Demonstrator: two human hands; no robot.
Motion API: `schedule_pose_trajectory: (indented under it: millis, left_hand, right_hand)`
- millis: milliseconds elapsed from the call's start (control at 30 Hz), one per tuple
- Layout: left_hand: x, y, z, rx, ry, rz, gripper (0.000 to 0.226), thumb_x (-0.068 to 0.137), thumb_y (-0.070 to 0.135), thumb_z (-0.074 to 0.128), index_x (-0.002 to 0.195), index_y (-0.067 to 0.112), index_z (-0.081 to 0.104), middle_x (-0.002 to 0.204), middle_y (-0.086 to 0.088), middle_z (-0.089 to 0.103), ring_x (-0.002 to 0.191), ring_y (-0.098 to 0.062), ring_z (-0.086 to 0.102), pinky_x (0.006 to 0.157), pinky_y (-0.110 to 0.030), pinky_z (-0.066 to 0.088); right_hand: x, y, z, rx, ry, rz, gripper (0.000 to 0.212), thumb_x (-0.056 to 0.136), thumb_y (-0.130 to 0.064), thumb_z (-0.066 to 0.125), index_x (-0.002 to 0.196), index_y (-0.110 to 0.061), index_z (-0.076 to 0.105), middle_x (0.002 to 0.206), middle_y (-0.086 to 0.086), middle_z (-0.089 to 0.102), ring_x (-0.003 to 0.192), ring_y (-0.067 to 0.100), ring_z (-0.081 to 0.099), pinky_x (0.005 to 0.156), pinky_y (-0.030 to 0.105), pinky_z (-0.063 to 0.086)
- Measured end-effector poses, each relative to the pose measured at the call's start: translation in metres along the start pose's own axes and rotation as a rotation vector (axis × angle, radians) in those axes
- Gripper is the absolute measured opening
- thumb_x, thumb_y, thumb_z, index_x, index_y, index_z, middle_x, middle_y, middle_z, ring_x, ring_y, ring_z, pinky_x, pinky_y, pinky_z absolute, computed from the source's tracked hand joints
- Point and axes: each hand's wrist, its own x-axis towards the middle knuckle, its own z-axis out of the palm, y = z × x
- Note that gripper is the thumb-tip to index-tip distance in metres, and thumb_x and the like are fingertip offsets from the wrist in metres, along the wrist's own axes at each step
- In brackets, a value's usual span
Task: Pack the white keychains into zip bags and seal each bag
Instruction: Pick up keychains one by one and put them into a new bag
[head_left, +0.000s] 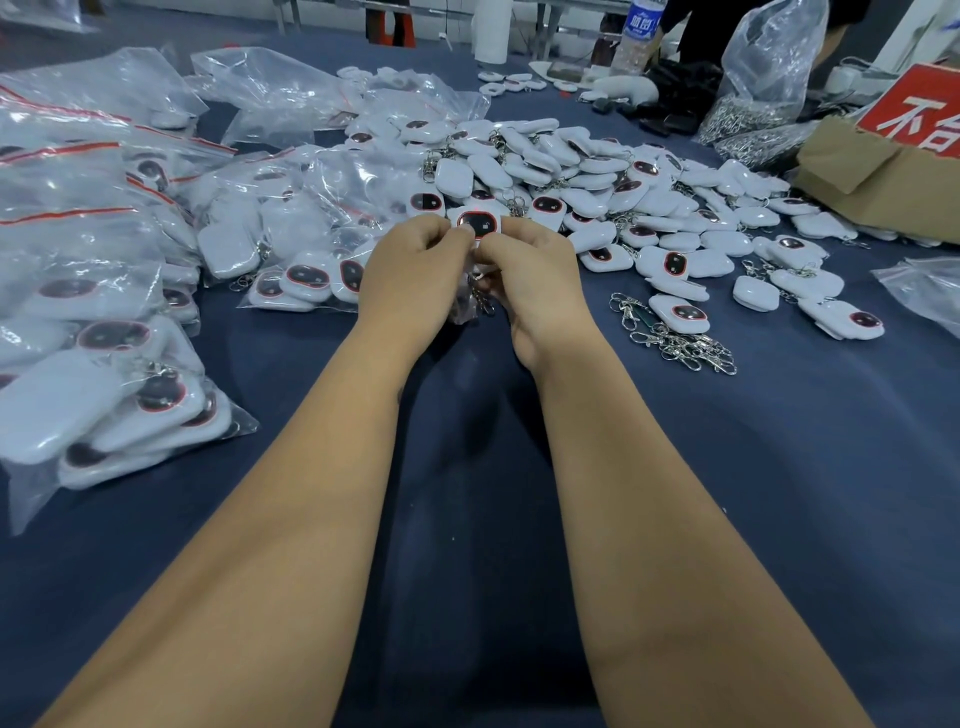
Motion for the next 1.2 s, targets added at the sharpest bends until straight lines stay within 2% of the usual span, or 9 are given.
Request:
schedule_pose_trajectory:
  millis: [100, 233, 400, 633, 733, 833, 1000, 1100, 1200]
  left_hand:
    - [-0.001, 0.002, -0.001, 0.001, -0.005, 0.007, 0.034, 0.094, 0.03, 0.053, 0.083, -0.001, 0.06, 0.047, 0.009, 0.048, 0.05, -0.01, 0.045, 0.057, -0.026, 0.036]
    - [-0.003, 0.002, -0.001, -0.012, -0.018, 0.018, 0.033, 0.095, 0.031, 0.052, 0.084, 0.001, 0.06, 0.061, 0.005, 0.05, 0.059, -0.014, 0.044, 0.062, -0.031, 0.035]
    - [-0.004, 0.004, -0.001, -0.015, -0.032, -0.001, 0.026, 0.095, 0.029, 0.052, 0.073, 0.016, 0.052, 0.063, 0.004, 0.049, 0.061, -0.014, 0.042, 0.062, -0.031, 0.033]
    - [-0.006, 0.007, -0.003, -0.037, -0.038, -0.03, 0.028, 0.091, 0.029, 0.052, 0.078, 0.005, 0.055, 0.075, -0.014, 0.059, 0.066, -0.018, 0.047, 0.067, -0.036, 0.039]
    - [-0.008, 0.009, -0.003, -0.081, -0.04, -0.051, 0.023, 0.088, 0.033, 0.052, 0.09, 0.011, 0.06, 0.083, -0.015, 0.065, 0.07, -0.023, 0.055, 0.073, -0.048, 0.05]
    - [-0.009, 0.01, -0.004, -0.135, -0.045, -0.061, 0.02, 0.084, 0.037, 0.054, 0.088, 0.018, 0.06, 0.089, -0.017, 0.067, 0.07, -0.028, 0.058, 0.08, -0.06, 0.052]
    - [-0.007, 0.009, -0.003, -0.112, -0.024, -0.032, 0.023, 0.087, 0.033, 0.057, 0.094, 0.011, 0.059, 0.091, -0.018, 0.068, 0.067, -0.033, 0.06, 0.074, -0.056, 0.055]
    - [-0.006, 0.007, -0.002, -0.064, -0.001, -0.003, 0.02, 0.09, 0.03, 0.057, 0.095, 0.011, 0.06, 0.083, -0.01, 0.068, 0.062, -0.021, 0.058, 0.067, -0.045, 0.054]
    - [-0.004, 0.004, 0.0, -0.016, 0.005, 0.018, 0.018, 0.093, 0.031, 0.054, 0.097, 0.016, 0.062, 0.084, -0.004, 0.069, 0.075, -0.025, 0.064, 0.073, -0.044, 0.054]
  right_hand:
    - [0.002, -0.001, 0.0, 0.068, 0.026, 0.035, 0.028, 0.082, 0.004, 0.051, 0.062, -0.015, 0.056, 0.051, -0.007, 0.053, 0.06, 0.016, 0.048, 0.066, 0.032, 0.042]
    - [0.003, -0.001, 0.001, 0.125, 0.028, 0.036, 0.024, 0.088, -0.001, 0.055, 0.068, -0.014, 0.056, 0.055, -0.006, 0.057, 0.071, 0.02, 0.052, 0.071, 0.035, 0.044]
    - [0.001, -0.001, 0.001, 0.107, 0.021, 0.026, 0.022, 0.091, -0.003, 0.054, 0.073, -0.017, 0.058, 0.054, -0.01, 0.061, 0.066, 0.015, 0.056, 0.071, 0.033, 0.044]
    - [-0.001, -0.003, 0.001, 0.078, 0.017, 0.027, 0.022, 0.091, -0.004, 0.055, 0.074, -0.017, 0.059, 0.053, -0.01, 0.061, 0.056, 0.008, 0.057, 0.064, 0.026, 0.048]
    - [-0.002, -0.004, 0.001, 0.102, 0.023, 0.04, 0.022, 0.089, -0.004, 0.057, 0.071, -0.017, 0.059, 0.052, -0.009, 0.06, 0.064, 0.015, 0.056, 0.066, 0.029, 0.045]
    - [-0.003, -0.005, 0.001, 0.124, 0.013, 0.05, 0.023, 0.088, -0.003, 0.057, 0.069, -0.017, 0.059, 0.053, -0.007, 0.06, 0.065, 0.017, 0.057, 0.066, 0.029, 0.045]
    - [-0.005, -0.006, 0.0, 0.134, 0.004, 0.054, 0.026, 0.087, 0.001, 0.053, 0.068, -0.016, 0.057, 0.052, -0.005, 0.06, 0.055, 0.012, 0.057, 0.058, 0.024, 0.046]
    - [-0.005, -0.006, 0.002, 0.1, 0.016, 0.055, 0.026, 0.086, 0.001, 0.054, 0.068, -0.018, 0.058, 0.053, -0.005, 0.06, 0.058, 0.012, 0.056, 0.063, 0.026, 0.047]
    - [-0.007, -0.008, 0.003, 0.105, 0.033, 0.053, 0.026, 0.087, 0.002, 0.054, 0.072, -0.018, 0.061, 0.054, -0.005, 0.061, 0.053, 0.009, 0.057, 0.06, 0.024, 0.05]
